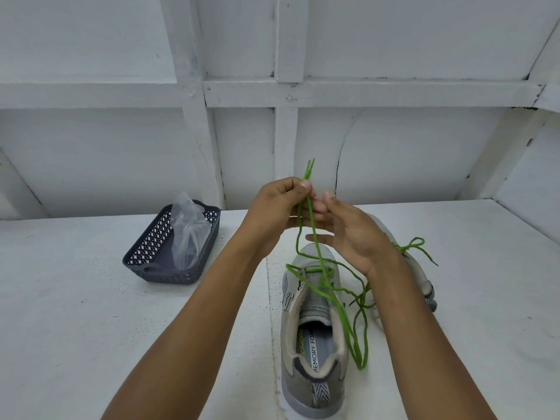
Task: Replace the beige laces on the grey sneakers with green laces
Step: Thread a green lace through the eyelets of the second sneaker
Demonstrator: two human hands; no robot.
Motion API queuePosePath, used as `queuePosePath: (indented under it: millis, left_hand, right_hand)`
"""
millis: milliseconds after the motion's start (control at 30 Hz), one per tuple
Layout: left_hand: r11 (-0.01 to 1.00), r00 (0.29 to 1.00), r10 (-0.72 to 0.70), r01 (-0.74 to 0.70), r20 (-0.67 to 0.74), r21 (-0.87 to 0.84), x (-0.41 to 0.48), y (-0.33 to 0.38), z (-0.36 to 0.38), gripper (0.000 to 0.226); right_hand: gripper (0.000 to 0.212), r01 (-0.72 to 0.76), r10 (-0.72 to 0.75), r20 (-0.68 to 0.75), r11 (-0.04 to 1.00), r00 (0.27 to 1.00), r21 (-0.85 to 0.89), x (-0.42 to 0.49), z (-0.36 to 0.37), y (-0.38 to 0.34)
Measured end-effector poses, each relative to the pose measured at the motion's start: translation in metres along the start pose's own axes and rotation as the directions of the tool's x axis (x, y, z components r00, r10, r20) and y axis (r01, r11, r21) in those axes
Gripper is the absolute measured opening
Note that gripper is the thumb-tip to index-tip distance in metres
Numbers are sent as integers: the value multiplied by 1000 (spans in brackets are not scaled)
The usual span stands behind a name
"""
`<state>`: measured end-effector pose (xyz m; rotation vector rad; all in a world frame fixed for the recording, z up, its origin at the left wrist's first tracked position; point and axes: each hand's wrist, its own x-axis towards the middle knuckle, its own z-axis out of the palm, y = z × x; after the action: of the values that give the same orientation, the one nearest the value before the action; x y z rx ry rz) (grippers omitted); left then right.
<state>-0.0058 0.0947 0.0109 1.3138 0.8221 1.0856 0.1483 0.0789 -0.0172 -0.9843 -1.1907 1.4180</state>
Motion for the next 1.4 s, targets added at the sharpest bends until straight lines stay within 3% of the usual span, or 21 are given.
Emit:
queuePosePath:
  millis: [133, 300, 433, 567, 833, 933, 1033, 1100, 1133, 1233, 1400]
  left_hand:
    - [999, 998, 6, -2, -69, 47, 13, 7, 1, 23]
    - [943, 990, 52, -6, -131, 332, 21, 9, 4, 24]
    - [953, 997, -4, 29, -80, 302, 23, 9, 3, 22]
    - [964, 998, -5, 21, -60, 264, 28, 8, 3, 20]
    - [979, 987, -66, 92, -145, 183, 46, 0, -7, 23]
    - [980, 981, -132, 150, -141, 128, 50, -7, -8, 25]
    - [931, 963, -152, 215, -221, 297, 59, -16, -9, 28]
    - [796, 986, -4, 105, -169, 596, 60, -22, -16, 34]
    - [739, 997, 66, -18, -46, 674, 59, -24, -21, 42]
    - [721, 937, 134, -315, 322, 617, 52, -24, -24, 43]
    - [702, 900, 262, -425, 347, 571, 54, -34, -23, 19]
  right_hand:
    - [61, -58, 74, 131, 991, 989, -121, -5, -5, 4]
    - [42, -37, 53, 70, 976, 996, -215, -9, -8, 2]
    - [38, -1, 21, 86, 974, 996, -225, -5, -8, 2]
    - [36, 1, 7, 144, 998, 990, -59, -3, 0, 3]
    - [31, -8, 12, 217, 1000, 976, -18, -4, 1, 3]
    - [30, -13, 13, 182, 1000, 983, -2, -4, 3, 2]
    - [30, -25, 22, 85, 999, 996, 39, -1, 1, 1]
    - [30, -35, 32, 47, 998, 998, 60, 0, -2, -1]
    - [31, -38, 36, 41, 997, 999, 69, 1, -3, -1]
    - [30, -43, 40, 38, 995, 998, 89, 3, -5, -3]
    - [31, -66, 60, 54, 990, 997, 123, 5, -7, -4]
